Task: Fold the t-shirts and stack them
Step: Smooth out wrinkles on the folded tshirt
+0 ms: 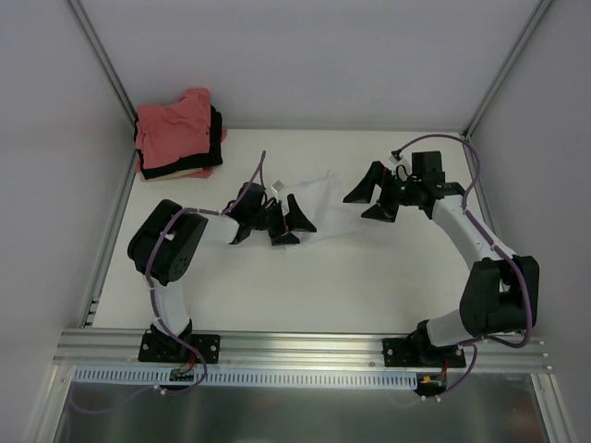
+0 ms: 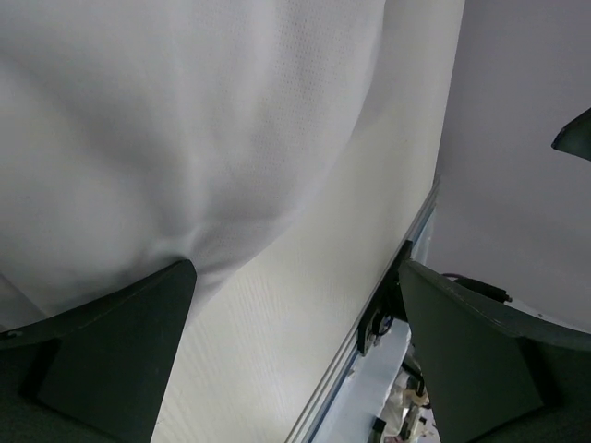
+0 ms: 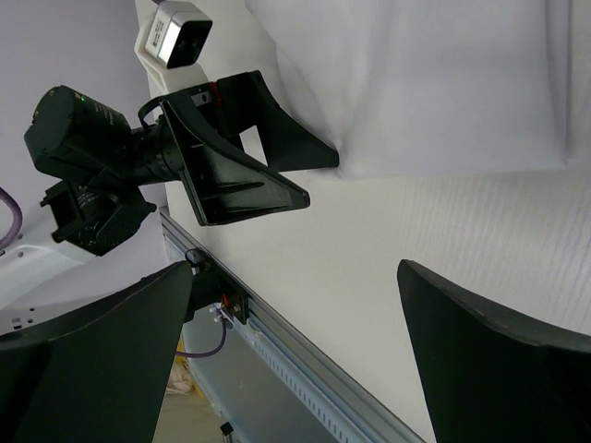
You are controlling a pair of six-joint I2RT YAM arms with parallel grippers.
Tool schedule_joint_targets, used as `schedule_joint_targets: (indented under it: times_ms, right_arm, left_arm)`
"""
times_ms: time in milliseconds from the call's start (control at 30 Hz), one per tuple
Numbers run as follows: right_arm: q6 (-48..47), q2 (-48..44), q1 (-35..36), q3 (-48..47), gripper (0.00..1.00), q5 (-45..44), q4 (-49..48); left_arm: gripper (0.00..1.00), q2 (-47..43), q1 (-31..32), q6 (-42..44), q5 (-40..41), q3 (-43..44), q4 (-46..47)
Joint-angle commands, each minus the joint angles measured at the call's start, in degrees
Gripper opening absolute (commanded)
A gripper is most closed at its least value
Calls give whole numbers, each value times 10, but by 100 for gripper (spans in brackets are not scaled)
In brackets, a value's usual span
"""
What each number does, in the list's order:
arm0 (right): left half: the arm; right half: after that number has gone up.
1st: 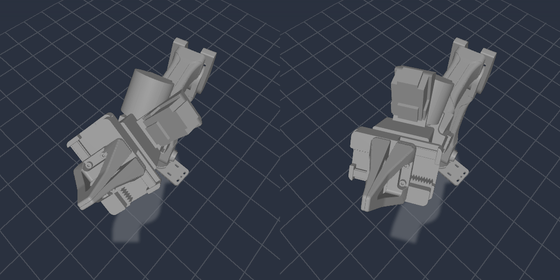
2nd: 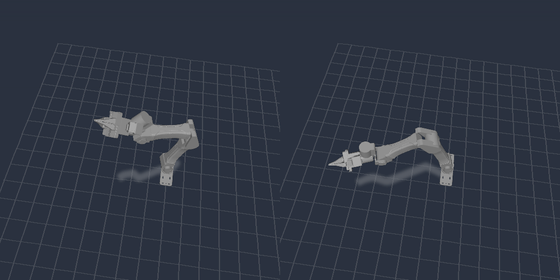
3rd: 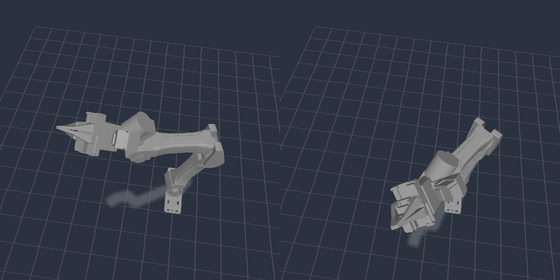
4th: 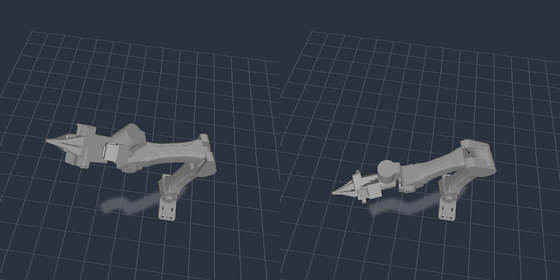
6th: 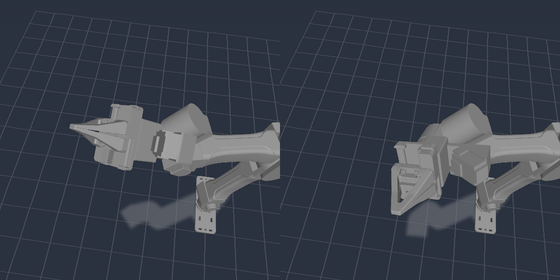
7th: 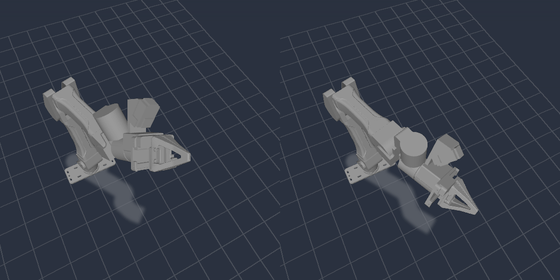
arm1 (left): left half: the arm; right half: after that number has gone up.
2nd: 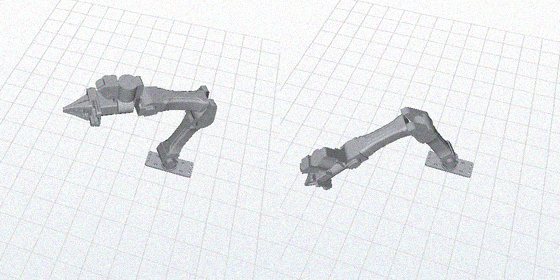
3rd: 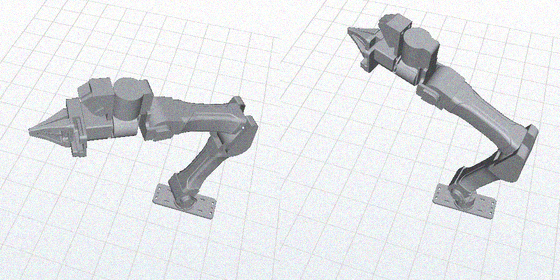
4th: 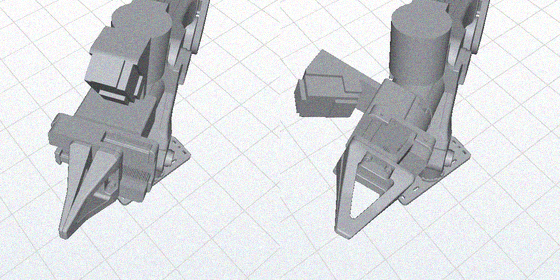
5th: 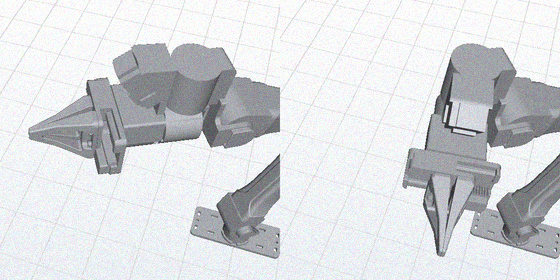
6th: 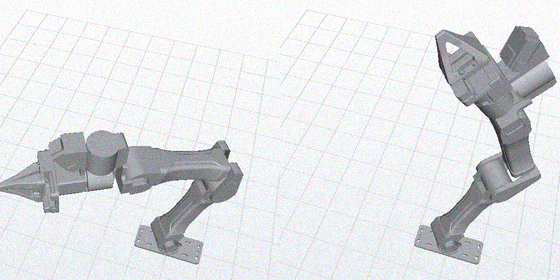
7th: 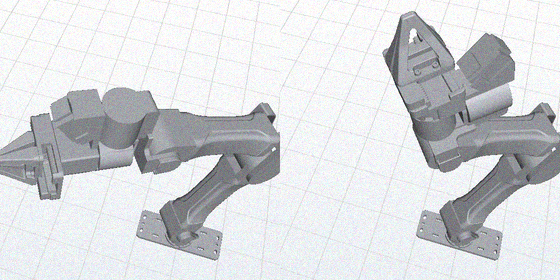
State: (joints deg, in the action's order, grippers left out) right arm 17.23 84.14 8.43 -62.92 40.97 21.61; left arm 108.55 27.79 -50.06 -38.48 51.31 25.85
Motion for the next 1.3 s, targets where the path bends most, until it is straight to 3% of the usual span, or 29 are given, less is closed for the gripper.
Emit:
schedule_joint_targets:
  times_ms: [0, 200, 300, 500, 633, 800, 933, 1067, 1167, 1267]
  right_arm:
    - [-10, -27, -4, 6, 99, 2, 7]
    - [-20, -42, -5, 4, 99, -7, 23]
    - [-26, -42, -5, 7, 100, -18, 31]
    - [-22, -37, -4, 22, 99, -13, 20]
    - [-26, 7, 14, -6, 99, -15, 26]
    - [-26, 93, 83, -115, 100, -31, 59]
    - [-87, 160, 167, -256, 100, -135, 179]
    - [-146, 272, 268, -445, 100, -406, 397]
    - [-150, 320, 337, -540, 99, -522, 462]
    - [-128, 365, 376, -584, 100, -567, 486]
  left_arm:
    - [98, 3, 6, -11, 18, -58, 20]
    - [99, -79, 6, -23, 4, -69, 52]
    - [99, -160, 6, 21, 11, -49, -24]
    - [99, -318, -7, 138, 150, -61, -162]
    - [99, -327, -39, 132, 136, -122, -147]
    - [99, -322, -39, 103, 133, -175, -102]
    - [99, -376, -39, 111, 147, -200, -125]
    - [99, -475, -37, 157, 204, -179, -253]
    - [98, -525, -37, 183, 240, -169, -338]
    - [99, -585, -37, 196, 259, -167, -390]
